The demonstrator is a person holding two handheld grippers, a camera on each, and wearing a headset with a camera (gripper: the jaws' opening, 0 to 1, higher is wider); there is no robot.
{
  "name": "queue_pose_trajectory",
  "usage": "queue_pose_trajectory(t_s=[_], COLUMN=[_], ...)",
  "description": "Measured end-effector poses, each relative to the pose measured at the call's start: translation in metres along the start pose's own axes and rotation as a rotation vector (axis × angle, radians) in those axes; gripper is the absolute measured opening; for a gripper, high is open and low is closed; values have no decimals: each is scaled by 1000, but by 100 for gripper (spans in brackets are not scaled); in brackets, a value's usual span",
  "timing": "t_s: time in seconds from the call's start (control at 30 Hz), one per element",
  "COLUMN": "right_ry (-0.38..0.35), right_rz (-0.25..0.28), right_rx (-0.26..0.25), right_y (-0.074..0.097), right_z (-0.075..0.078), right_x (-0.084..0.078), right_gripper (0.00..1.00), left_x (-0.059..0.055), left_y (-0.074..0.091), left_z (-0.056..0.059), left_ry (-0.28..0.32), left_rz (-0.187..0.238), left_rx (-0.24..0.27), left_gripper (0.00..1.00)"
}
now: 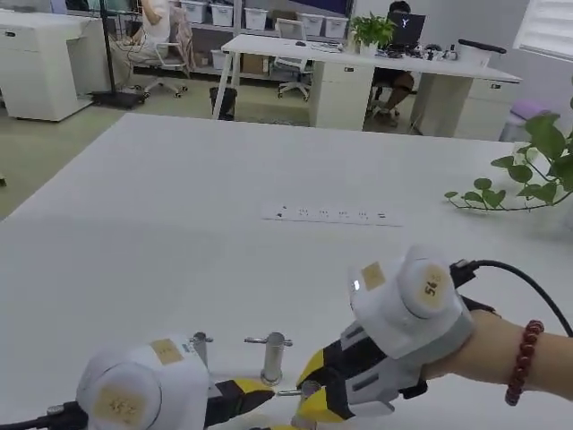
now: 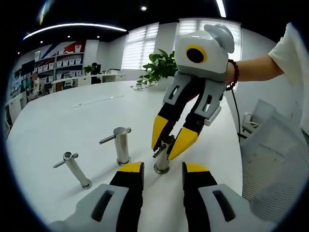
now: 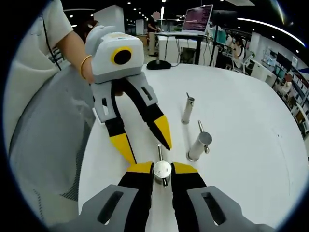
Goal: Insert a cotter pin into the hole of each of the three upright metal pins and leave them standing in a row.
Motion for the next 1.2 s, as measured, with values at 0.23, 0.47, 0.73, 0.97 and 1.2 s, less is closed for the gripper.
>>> queue_pose_trajectory(t_s=[0.23, 0.47, 0.73, 0.97, 1.2], right_ry=[9, 4, -12, -23, -27], right_rz=[6, 3, 6, 11, 2], right_rx=[-10, -14, -16, -38, -66], right_y=[1, 0, 3, 12, 20], right_z=[0, 0, 2, 12, 25], right_x=[0, 0, -1, -2, -9], right_gripper=[14, 13, 13, 13, 13], left_x=[-2, -2, 1, 3, 0], left_y=[9, 13, 17, 26, 34], left_z=[2, 0, 3, 2, -4], left_ry=[-1, -10, -14, -5, 17], left_rz=[16, 28, 36, 49, 58], left_rx=[-7, 8, 13, 23, 44], left_gripper=[31, 36, 39, 43, 50])
Point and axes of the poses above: the centre of the closed fingertips' face, and the gripper's own axes: y roughly backward along the fingers, z roughly to its right, x roughly out of its top, the point moved 5 cm from there along y, roughly backward along the fingers, and after that the axes turned 2 degrees about -z, right-handed, at the moved point
